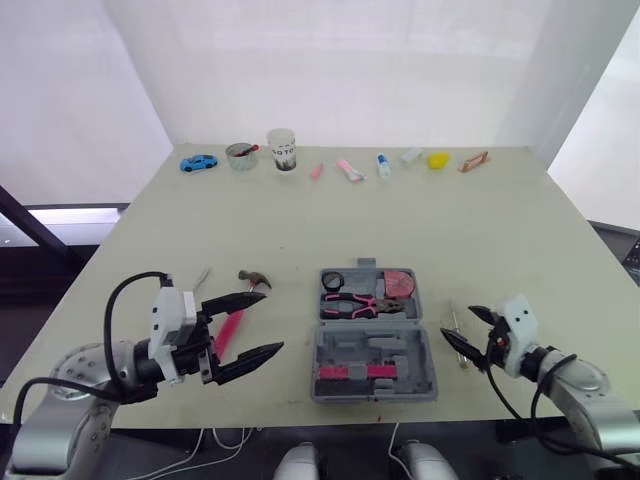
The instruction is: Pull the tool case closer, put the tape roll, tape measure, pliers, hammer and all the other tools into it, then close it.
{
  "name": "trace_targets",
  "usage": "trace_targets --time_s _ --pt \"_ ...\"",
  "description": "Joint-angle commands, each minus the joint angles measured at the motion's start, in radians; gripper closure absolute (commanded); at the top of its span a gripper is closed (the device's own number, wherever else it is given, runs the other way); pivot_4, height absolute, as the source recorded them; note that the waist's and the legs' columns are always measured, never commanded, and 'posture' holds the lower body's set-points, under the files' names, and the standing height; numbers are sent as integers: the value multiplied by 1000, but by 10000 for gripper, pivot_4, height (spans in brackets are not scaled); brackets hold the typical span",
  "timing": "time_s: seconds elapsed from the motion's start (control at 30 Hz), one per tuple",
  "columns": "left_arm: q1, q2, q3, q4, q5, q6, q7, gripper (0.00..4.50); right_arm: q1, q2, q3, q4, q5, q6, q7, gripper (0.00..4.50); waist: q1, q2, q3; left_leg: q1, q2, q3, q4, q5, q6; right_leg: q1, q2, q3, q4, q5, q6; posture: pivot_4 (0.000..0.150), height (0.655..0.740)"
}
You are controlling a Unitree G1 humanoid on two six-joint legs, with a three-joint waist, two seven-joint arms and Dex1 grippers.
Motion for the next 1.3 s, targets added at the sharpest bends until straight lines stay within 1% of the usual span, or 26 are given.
trace_targets --time_s 0.03,0.13,0.27,0.43,0.53,0.57,0.6,0.63,0.73,0.8,1.17,1.3 --pt "-38 44 -13 -42 -37 24 -64 0 7 39 3 -71 -24 59 -98 366 1 0 0 0 0 1 0 0 0 0 0 -1 0 0 0 1500 7400" --pt "-71 77 -28 -39 -51 40 -111 0 14 75 8 -93 -43 107 -162 366 1 1 0 0 0 1 0 0 0 0 0 -1 1 0 0 1500 7400" --pt "-154 124 -62 -22 -62 54 -199 0 26 144 19 -113 -70 183 -270 366 2 0 0 -1 0 1 0 0 0 0 1 -2 1 0 0 1500 7400" --pt "-234 132 -97 22 -36 47 -239 0 31 182 23 -99 -98 196 -324 366 -1 0 1 0 0 2 0 0 0 -1 1 -1 1 0 0 1500 7400" --pt "-253 123 -109 36 -31 45 -241 0 38 195 27 -96 -104 200 -340 7770 -2 0 1 0 0 2 0 0 0 -1 1 0 2 0 0 1500 7400" --pt "-261 116 -107 39 -45 57 -233 0 42 199 30 -96 -107 199 -343 11232 -1 0 1 -1 0 1 0 0 0 -1 1 0 2 0 0 1500 7400" --pt "-268 111 -105 41 -56 67 -228 0 44 202 34 -99 -111 197 -347 15794 -1 0 1 -1 0 1 0 0 0 -1 1 0 2 0 0 1500 7400" --pt "-273 109 -105 42 -62 72 -227 0 44 205 37 -102 -114 198 -351 18848 -1 0 1 -1 0 1 0 0 0 -1 1 0 2 0 0 1500 7400" --pt "-282 107 -105 43 -64 81 -231 0 36 215 48 -112 -125 217 -367 32821 -3 0 0 0 0 1 0 0 0 -1 1 0 2 0 0 1500 7400" --pt "-282 107 -104 41 -63 84 -235 0 32 227 49 -124 -127 235 -381 44357 -2 0 0 0 0 1 1 0 0 -1 1 0 3 0 0 1500 7400" --pt "-292 112 -94 43 -59 88 -244 0 68 334 46 -217 -110 329 -456 44622 -2 0 0 0 0 1 1 0 0 -1 1 0 3 0 0 1500 7400" --pt "-296 113 -96 47 -58 88 -250 0 71 353 47 -227 -116 340 -466 44622 -2 0 0 0 0 1 1 0 0 -1 1 0 4 0 0 1500 7400"
